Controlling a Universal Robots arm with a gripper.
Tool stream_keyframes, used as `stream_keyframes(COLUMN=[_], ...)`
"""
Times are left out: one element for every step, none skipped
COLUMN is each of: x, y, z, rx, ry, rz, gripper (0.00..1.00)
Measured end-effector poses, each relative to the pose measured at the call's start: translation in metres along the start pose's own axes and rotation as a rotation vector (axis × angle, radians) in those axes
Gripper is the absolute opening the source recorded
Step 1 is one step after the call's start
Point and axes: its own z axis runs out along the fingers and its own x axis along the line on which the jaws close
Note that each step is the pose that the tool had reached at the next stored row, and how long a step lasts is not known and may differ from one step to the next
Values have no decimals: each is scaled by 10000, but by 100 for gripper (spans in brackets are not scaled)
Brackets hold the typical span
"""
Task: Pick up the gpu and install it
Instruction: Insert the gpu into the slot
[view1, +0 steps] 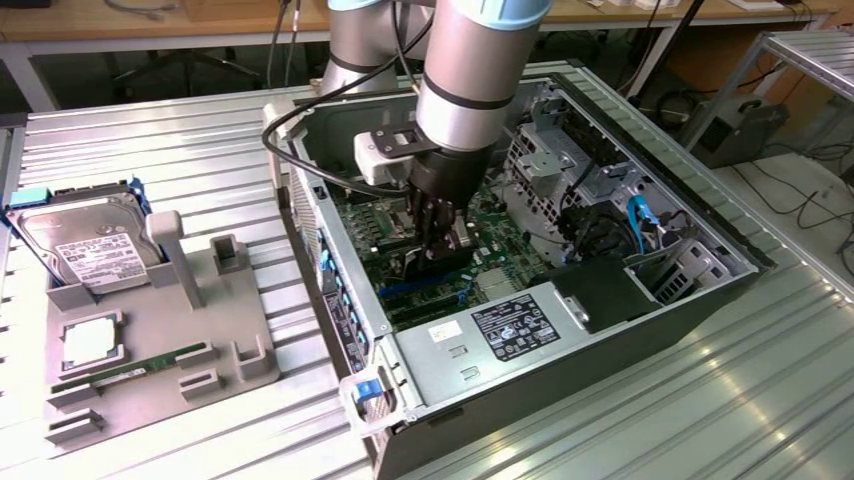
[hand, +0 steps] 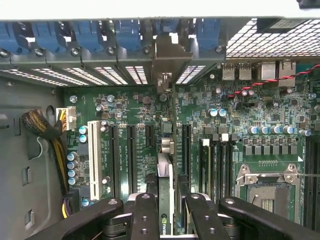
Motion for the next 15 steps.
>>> stream_keyframes(x=[0,0,0,0,0,0,0,0,1,1,0,0,1,1,1], y=[0,0,0,0,0,0,0,1,1,1,1,0,1,0,0], z=[0,1,2,7,15,20,24,28,31,37,42,47,51,55,59], rx=[0,-1,-2,-1,-1,-1,-1,-1,-1,-1,-1,0,-1,-2,-2], ry=[-2,-2,-1,-3,-4,-3,-2,-2,-1,-2,-3,-4,-2,-1,-1], rz=[0,0,0,1,7,11,16,22,26,32,35,35,36,35,35], gripper=[26,26,26,26,26,26,26,26,26,26,26,26,26,26,26])
